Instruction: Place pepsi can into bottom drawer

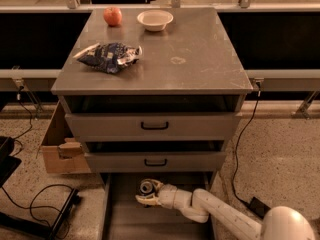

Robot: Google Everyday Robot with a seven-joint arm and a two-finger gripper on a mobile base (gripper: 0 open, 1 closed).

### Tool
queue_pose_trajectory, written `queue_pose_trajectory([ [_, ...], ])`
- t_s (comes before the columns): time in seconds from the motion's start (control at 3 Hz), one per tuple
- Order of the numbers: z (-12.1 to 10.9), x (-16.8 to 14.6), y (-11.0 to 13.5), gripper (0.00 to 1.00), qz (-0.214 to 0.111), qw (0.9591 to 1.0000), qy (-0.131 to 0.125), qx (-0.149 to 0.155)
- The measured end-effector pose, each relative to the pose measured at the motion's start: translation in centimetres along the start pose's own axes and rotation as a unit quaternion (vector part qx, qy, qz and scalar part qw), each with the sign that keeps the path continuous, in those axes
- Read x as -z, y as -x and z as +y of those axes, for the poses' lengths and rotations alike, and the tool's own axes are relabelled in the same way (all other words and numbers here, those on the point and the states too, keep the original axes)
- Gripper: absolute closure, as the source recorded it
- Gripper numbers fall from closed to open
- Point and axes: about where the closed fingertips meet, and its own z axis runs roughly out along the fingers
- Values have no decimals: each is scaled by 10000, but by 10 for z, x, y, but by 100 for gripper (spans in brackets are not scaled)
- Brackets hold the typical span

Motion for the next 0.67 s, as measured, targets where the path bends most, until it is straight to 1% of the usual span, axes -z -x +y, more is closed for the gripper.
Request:
queue_pose_trajectory([
  [0.33,0,-49,-58,100,21,9990,447,90],
  [0.67,2,-77,-90,100,63,9973,709,169],
])
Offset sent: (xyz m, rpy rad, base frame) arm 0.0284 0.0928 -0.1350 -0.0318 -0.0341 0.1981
